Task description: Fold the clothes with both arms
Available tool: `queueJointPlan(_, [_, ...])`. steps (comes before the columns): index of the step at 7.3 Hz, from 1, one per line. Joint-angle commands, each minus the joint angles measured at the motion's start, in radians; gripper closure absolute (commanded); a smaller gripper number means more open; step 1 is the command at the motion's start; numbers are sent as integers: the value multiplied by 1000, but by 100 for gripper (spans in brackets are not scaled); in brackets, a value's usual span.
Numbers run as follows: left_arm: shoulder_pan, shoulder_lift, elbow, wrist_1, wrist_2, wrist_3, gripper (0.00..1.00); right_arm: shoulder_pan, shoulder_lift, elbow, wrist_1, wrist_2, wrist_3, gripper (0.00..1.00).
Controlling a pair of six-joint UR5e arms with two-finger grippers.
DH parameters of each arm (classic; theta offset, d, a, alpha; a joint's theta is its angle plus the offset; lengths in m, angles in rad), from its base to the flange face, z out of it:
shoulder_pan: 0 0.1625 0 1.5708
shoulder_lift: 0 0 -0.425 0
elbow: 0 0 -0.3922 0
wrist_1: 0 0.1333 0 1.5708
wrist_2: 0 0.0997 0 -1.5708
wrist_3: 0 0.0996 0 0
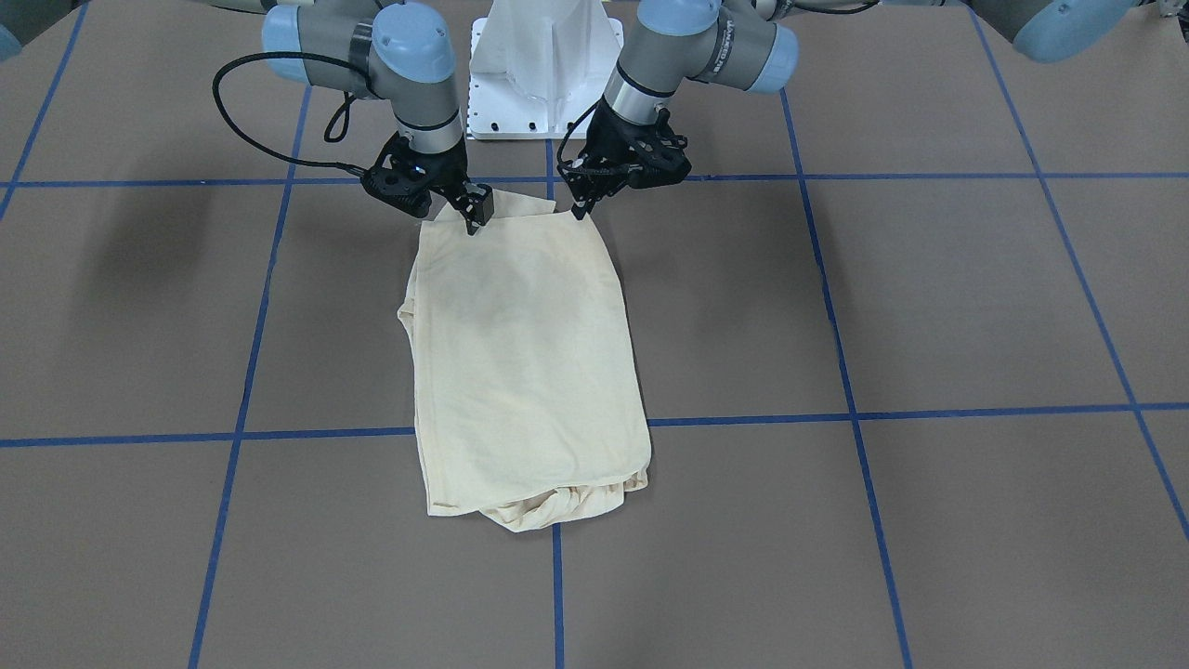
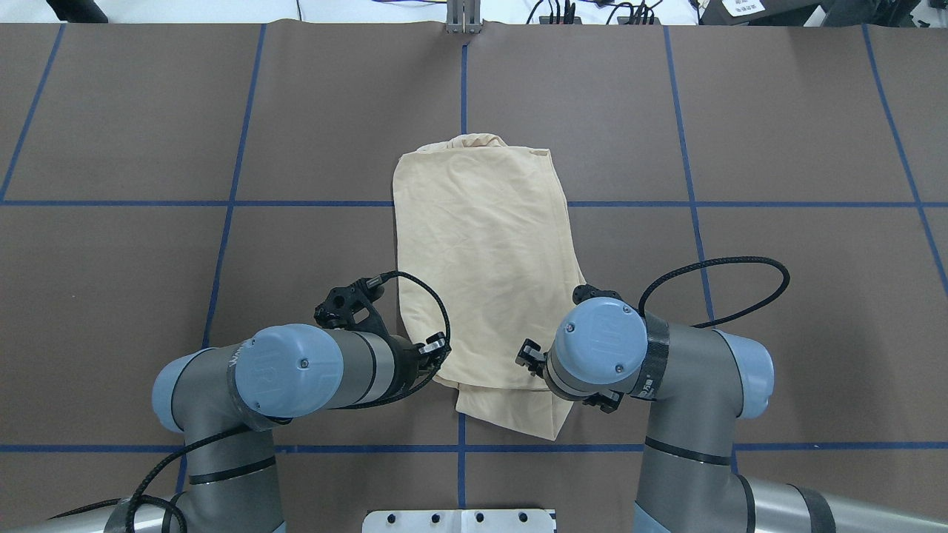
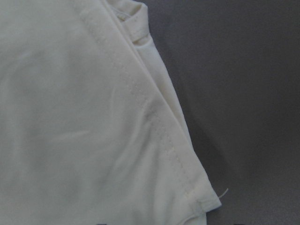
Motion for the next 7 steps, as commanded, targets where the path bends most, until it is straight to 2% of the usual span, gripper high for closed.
queueJointPlan(1, [0, -1, 0, 0, 0, 0, 100, -13, -2, -9, -1, -1, -1, 0])
queueJointPlan(7, [0, -1, -2, 0, 0, 0, 100, -16, 6, -18, 4, -1, -7, 1])
